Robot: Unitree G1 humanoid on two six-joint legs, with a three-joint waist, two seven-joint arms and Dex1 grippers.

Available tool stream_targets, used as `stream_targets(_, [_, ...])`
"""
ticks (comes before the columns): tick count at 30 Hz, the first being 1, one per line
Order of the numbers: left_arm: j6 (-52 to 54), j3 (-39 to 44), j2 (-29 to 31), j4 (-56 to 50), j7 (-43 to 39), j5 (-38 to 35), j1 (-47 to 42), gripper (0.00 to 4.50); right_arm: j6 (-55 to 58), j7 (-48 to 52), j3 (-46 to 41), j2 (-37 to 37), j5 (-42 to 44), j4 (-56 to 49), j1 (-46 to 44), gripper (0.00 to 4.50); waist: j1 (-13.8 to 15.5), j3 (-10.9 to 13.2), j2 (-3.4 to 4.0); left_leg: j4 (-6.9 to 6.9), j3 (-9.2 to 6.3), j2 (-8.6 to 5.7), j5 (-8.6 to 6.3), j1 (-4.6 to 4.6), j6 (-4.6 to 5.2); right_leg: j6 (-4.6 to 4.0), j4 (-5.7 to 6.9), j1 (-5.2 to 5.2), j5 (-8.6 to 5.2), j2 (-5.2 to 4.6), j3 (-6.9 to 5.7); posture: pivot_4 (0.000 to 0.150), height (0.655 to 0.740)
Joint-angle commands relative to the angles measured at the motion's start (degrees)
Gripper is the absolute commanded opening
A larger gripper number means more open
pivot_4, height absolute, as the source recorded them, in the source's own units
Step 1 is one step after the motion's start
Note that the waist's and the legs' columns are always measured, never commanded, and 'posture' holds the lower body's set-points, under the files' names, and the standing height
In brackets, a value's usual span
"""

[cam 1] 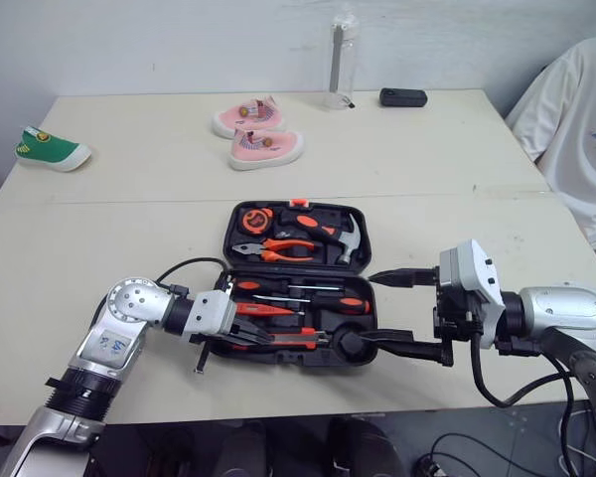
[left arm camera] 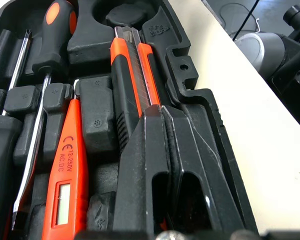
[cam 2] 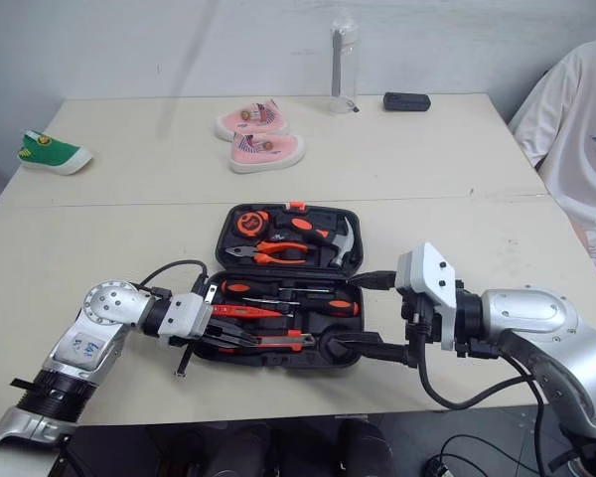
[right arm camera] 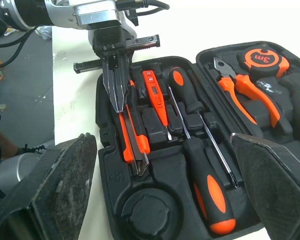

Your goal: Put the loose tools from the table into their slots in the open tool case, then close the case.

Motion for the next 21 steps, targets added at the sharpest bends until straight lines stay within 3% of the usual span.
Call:
stream_targets(1, [6.0, -0.3, 0.0, -1.4, 0.3, -1.8, 0.3, 0.02, -0.3, 0.4, -1.6, -0.8, 1.0, -1.6, -0.2, 4.50, 0.0, 0.0, 0.00, 0.00, -0.01, 0.00, 0.00, 0.00, 0.00, 0.00, 0.00, 0.00, 0.00, 0.00, -0.01, 0.150, 0.7316])
stream_targets(10, [11.9, 1.7, -0.5, -4.3, 2.5, -3.8, -0.8, 0.02, -1.1, 0.3, -0.3, 0.0, -0.1, -1.3, -0.3, 4.50, -0.1, 0.0, -0.02, 0.00, -0.05, 0.00, 0.01, -0.08, 0.01, 0.00, -0.03, -0.02, 0.00, 0.01, -0.07, 0.150, 0.7316])
stream_targets(21, [5.7, -4.7, -0.2, 0.6, 5.6, 7.1, 1.3, 0.02, -1.2, 0.9, -0.5, -0.4, -0.1, -1.6, 0.4, 4.50, 0.2, 0.0, -0.01, 0.00, -0.14, -0.07, 0.03, -0.02, 0.04, 0.00, -0.06, 0.08, 0.00, -0.05, -0.09, 0.150, 0.7316])
